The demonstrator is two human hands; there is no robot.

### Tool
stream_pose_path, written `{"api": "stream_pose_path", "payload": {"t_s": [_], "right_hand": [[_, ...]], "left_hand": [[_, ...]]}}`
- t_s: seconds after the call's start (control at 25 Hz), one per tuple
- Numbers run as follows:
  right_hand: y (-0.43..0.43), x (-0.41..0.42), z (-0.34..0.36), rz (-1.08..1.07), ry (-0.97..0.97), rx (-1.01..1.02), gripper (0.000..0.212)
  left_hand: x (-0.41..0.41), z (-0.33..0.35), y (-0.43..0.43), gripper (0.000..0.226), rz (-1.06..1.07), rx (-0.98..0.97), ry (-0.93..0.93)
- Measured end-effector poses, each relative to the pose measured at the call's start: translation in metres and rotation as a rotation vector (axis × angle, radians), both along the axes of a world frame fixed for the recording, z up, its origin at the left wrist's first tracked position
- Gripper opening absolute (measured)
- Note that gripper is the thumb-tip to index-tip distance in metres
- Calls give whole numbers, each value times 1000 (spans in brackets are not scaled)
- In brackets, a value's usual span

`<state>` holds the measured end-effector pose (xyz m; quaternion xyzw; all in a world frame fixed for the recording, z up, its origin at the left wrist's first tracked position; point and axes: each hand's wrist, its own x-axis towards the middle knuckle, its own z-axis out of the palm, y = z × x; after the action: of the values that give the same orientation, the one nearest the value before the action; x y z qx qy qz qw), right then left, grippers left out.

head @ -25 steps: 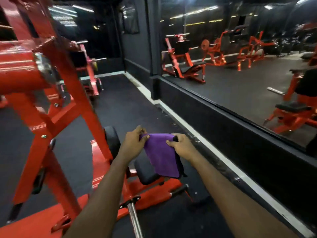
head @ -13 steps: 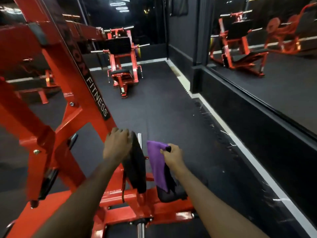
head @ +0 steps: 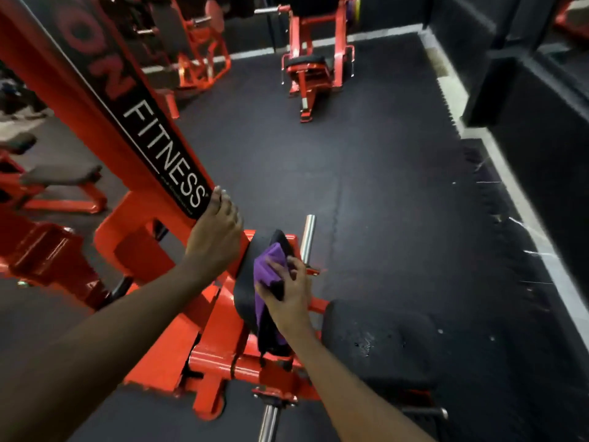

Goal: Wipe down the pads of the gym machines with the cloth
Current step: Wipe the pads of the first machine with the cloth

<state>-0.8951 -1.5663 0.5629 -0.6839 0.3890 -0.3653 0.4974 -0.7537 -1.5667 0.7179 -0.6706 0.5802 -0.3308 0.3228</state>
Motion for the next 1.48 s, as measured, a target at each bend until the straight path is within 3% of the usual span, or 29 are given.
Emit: {"api": "stream_pose_path", "payload": {"t_s": [0.08, 0.16, 0.32, 0.56, 0.72, 0.84, 0.92, 1.04, 1.24, 1.48], "right_hand": [[3, 16, -7, 11, -45, -48, 75], [9, 36, -7, -37, -146, -39, 72], [-2, 58, 2, -160, -225, 177, 64], [-79, 92, -6, -134, -283, 375, 56], [-116, 102, -14, -194, -337, 601, 76], [-59, 75, 0, -119, -407, 310, 51], [-37, 66, -3, -63, -479, 121, 50], [-66, 79, -20, -65, -497, 220, 45], [-110, 93, -21, -104, -515, 572, 41], [-47, 72, -11, -85, -553, 295, 48]], "left_hand": [[4, -6, 0, 52, -52, -15, -19], [7, -12, -3, 42, -62, -71, 17], [10, -21, -5, 37, -28, -147, 23], [11, -29, -7, 37, -2, -206, -2], [10, -30, -8, 38, 6, -220, -7], [10, -31, -8, 38, 8, -230, -5], [11, -31, -8, 38, 8, -235, -8], [9, -33, -9, 38, 4, -239, -10], [6, -30, -9, 44, 19, -228, -6], [4, -29, -9, 44, 49, -196, -5]]}}
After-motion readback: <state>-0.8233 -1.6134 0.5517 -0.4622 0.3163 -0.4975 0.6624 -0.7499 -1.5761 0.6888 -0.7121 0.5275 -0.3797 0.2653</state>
